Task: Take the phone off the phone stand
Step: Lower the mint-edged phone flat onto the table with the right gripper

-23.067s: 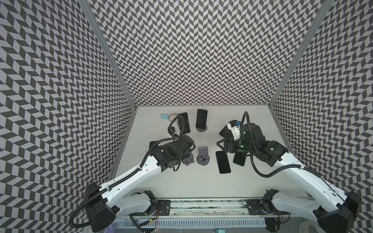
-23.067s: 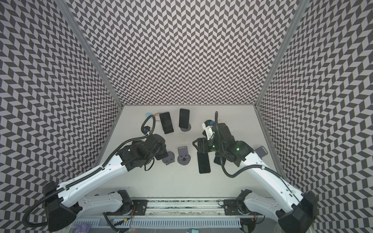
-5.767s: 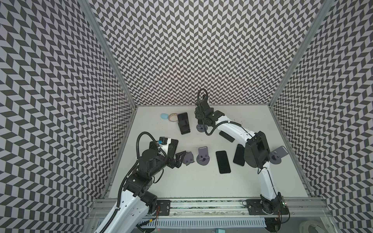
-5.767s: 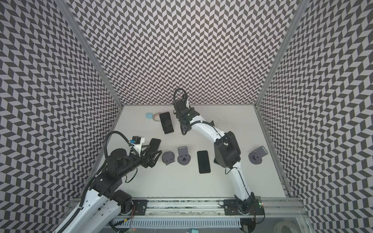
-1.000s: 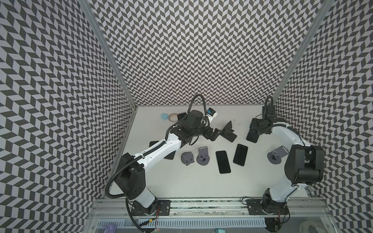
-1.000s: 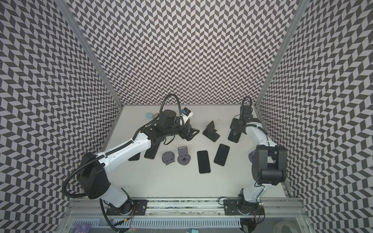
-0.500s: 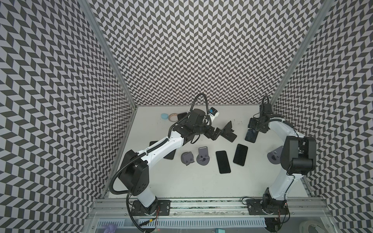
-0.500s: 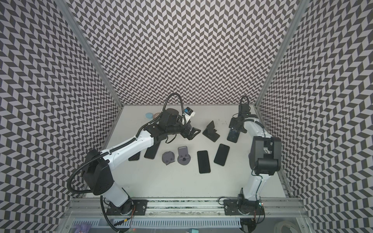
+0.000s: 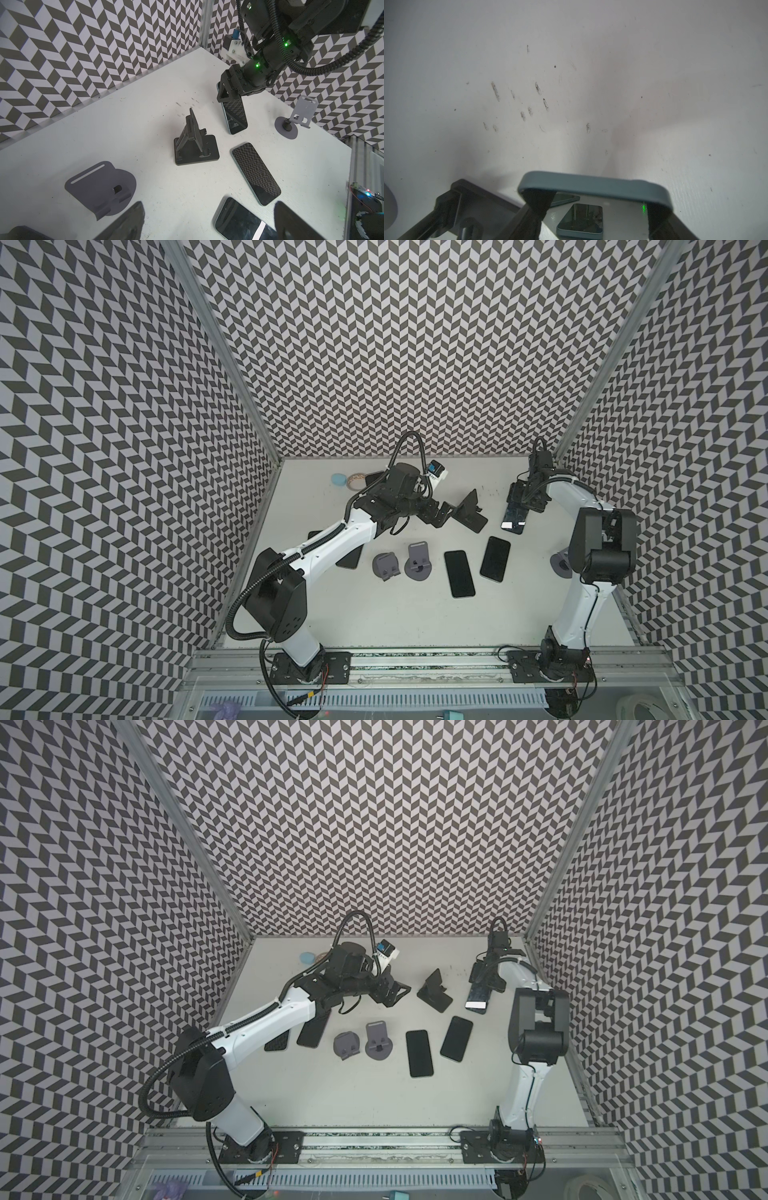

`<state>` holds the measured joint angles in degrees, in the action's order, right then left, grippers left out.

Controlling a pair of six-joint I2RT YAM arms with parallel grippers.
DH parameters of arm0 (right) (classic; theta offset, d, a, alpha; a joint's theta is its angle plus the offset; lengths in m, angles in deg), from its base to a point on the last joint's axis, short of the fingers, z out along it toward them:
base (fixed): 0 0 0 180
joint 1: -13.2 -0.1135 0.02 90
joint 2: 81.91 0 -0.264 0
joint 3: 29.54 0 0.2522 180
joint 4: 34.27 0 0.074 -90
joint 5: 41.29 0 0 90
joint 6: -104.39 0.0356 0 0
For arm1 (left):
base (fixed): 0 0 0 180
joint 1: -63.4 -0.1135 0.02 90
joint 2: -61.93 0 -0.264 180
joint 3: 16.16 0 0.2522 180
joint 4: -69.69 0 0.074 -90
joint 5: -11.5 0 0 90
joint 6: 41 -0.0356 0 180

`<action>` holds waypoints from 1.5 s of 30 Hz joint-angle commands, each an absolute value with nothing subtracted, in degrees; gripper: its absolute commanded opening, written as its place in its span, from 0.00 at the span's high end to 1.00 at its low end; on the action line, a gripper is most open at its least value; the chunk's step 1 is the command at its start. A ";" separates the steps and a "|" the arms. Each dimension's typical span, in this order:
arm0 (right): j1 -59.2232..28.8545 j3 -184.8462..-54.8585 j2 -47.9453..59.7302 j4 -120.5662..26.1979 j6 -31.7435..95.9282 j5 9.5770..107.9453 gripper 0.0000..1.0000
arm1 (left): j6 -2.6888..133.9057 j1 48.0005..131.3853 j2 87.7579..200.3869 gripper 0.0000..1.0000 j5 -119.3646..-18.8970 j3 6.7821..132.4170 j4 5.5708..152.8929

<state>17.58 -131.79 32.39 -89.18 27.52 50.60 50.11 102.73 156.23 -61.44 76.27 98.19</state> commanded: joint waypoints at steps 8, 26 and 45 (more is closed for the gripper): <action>17.95 -136.21 36.16 -91.50 25.82 50.57 0.62 | 50.19 101.84 156.60 0.03 -60.22 77.13 98.47; 17.98 -140.68 41.70 -93.73 24.98 50.03 0.62 | 50.23 101.47 156.48 0.03 -60.04 77.05 98.37; 18.02 -142.43 45.45 -94.09 24.57 49.98 0.62 | 50.31 100.41 156.86 0.03 -60.00 77.14 98.42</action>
